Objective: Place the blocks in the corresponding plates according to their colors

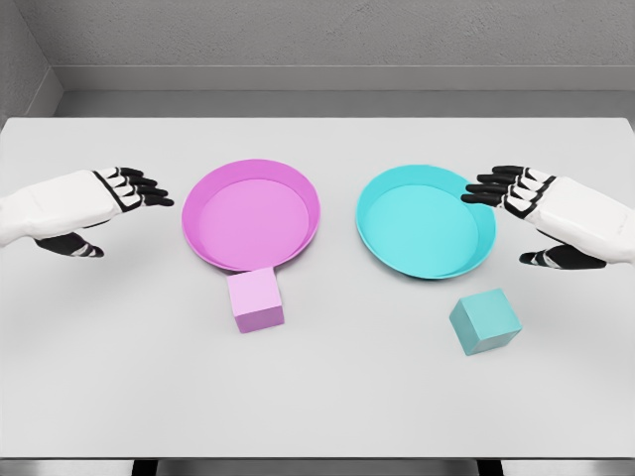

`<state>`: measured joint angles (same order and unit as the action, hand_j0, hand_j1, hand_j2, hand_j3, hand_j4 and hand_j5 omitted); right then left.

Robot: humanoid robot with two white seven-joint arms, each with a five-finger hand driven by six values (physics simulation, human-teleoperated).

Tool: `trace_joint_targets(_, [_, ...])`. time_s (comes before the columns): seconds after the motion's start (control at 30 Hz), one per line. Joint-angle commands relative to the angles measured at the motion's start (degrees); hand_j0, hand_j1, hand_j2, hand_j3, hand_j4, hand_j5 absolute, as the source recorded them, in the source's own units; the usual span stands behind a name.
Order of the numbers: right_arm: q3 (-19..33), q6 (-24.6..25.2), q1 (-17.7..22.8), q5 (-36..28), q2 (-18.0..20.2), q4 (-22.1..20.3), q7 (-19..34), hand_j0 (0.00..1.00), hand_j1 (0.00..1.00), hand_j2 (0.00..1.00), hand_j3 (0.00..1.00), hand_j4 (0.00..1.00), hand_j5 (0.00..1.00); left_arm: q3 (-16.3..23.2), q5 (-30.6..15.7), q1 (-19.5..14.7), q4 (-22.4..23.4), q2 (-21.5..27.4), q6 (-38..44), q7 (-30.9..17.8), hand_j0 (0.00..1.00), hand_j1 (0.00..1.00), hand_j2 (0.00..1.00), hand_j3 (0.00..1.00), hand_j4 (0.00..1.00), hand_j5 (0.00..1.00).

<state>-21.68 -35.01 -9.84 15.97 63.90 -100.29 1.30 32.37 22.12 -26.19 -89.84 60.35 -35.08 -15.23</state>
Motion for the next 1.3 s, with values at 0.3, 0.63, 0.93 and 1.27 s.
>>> trace_joint_targets(0.3, [-0.65, 0.01, 0.09, -0.32, -0.45, -0.17, 11.08, 1.00, 1.00, 1.00, 1.00, 1.00, 1.00, -0.03, 3.72, 2.37, -7.81, -0.41, 0.08, 0.03, 1.00, 1.00, 1.00, 1.00, 1.00, 1.00])
trace_joint_targets(0.63, [-3.19, 0.01, -1.49, 0.65, -1.94, -0.17, 23.66, 1.00, 1.00, 1.00, 1.00, 1.00, 1.00, 2.78, 8.82, 1.41, -11.50, -4.81, 0.08, 0.03, 1.00, 1.00, 1.00, 1.00, 1.00, 1.00])
trace_joint_targets(0.93, [-3.19, 0.01, -2.81, 0.65, -1.94, -0.17, 27.18, 1.00, 1.00, 1.00, 1.00, 1.00, 1.00, 16.49, 10.75, -7.38, -11.59, -10.52, 0.08, 0.11, 1.00, 1.00, 1.00, 1.00, 1.00, 1.00])
trace_joint_targets(1.27, [-7.85, 0.01, -6.77, 0.65, -2.12, 1.24, 33.70, 1.00, 1.00, 1.00, 1.00, 1.00, 1.00, 18.16, 12.51, -7.73, -11.59, -11.31, 0.08, 0.03, 1.00, 1.00, 1.00, 1.00, 1.00, 1.00])
